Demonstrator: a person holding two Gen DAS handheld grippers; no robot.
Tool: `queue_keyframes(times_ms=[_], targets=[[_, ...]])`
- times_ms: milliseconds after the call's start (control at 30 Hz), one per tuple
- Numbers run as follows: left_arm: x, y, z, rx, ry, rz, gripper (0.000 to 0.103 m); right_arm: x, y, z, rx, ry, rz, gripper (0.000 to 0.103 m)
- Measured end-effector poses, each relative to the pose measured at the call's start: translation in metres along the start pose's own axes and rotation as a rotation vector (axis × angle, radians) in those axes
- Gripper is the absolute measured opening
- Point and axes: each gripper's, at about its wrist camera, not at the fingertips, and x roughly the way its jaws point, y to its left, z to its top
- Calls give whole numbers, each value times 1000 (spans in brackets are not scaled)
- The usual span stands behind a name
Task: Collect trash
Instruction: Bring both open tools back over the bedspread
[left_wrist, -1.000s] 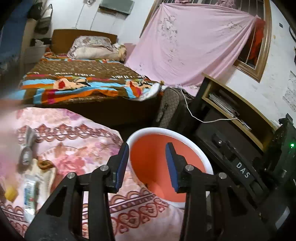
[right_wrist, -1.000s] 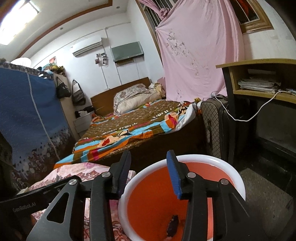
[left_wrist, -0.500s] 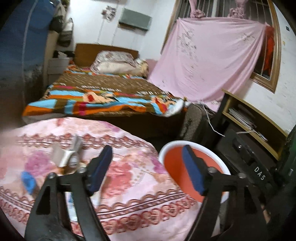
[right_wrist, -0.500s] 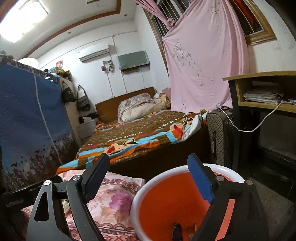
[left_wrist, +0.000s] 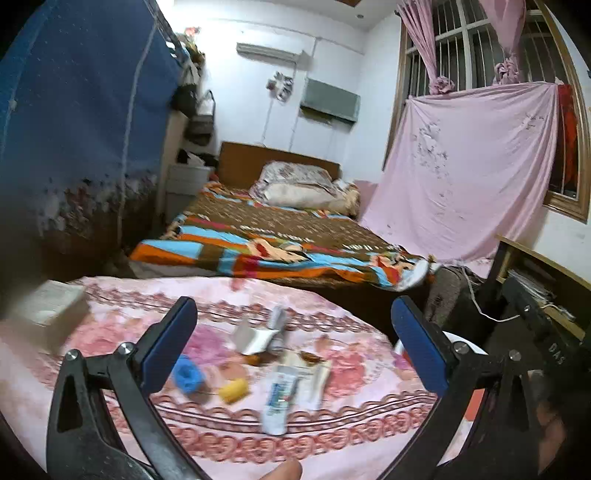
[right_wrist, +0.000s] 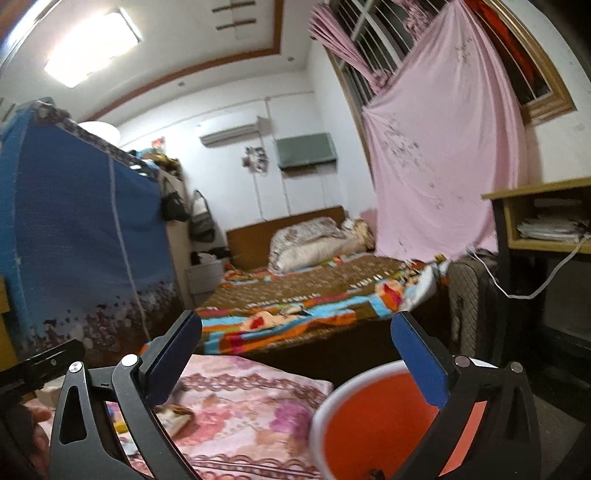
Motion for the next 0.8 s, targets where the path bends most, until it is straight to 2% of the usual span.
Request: queue_keyframes(times_ms=[433, 600, 800], targets=[[-45, 49, -2, 13, -120, 147, 92, -19, 69, -11, -110, -90, 157, 103], [-58, 60, -4, 37, -157, 186, 92, -22, 91, -19, -183, -99, 199, 103], [-62, 73, -6, 57, -166, 208, 92, -20, 113, -30, -248, -81, 238, 103]])
